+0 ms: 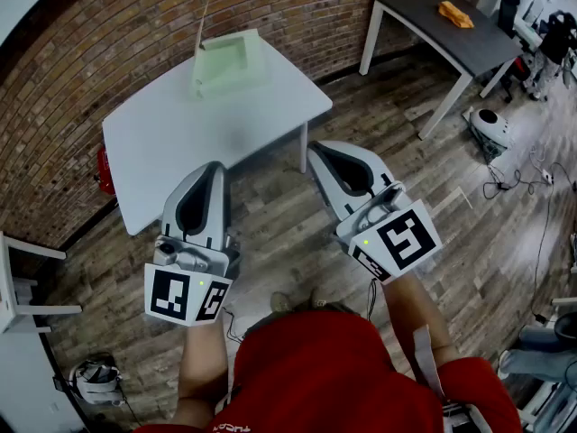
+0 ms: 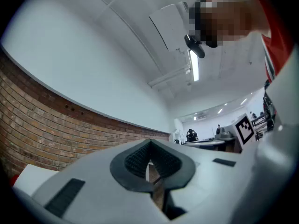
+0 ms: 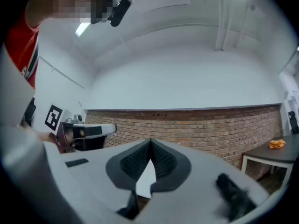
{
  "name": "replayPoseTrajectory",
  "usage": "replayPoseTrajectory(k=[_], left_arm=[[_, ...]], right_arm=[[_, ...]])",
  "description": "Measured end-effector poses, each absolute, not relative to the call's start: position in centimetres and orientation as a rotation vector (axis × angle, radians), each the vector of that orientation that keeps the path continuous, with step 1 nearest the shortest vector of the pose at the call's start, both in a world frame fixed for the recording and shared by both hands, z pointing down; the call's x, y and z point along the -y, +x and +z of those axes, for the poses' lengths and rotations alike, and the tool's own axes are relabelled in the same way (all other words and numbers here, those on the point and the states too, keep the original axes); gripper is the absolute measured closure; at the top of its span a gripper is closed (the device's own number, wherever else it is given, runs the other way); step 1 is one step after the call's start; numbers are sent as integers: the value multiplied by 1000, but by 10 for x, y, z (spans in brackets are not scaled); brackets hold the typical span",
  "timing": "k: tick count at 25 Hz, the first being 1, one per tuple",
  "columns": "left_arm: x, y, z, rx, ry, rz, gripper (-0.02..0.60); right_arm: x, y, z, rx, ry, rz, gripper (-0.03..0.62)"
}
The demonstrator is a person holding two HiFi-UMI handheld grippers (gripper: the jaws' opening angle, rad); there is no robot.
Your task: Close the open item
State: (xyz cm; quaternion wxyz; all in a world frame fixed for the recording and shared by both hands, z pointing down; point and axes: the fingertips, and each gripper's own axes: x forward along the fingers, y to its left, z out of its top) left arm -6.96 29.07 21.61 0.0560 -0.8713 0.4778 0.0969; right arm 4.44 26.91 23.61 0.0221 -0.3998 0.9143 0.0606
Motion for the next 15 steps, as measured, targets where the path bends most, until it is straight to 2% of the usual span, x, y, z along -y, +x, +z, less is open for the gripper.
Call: replayPoseTrajectory(k=[15], left_arm=[[-292, -57, 215, -1468, -2624, 279, 569]], right_arm=[[-271, 57, 232, -2818, -1185, 150, 562]])
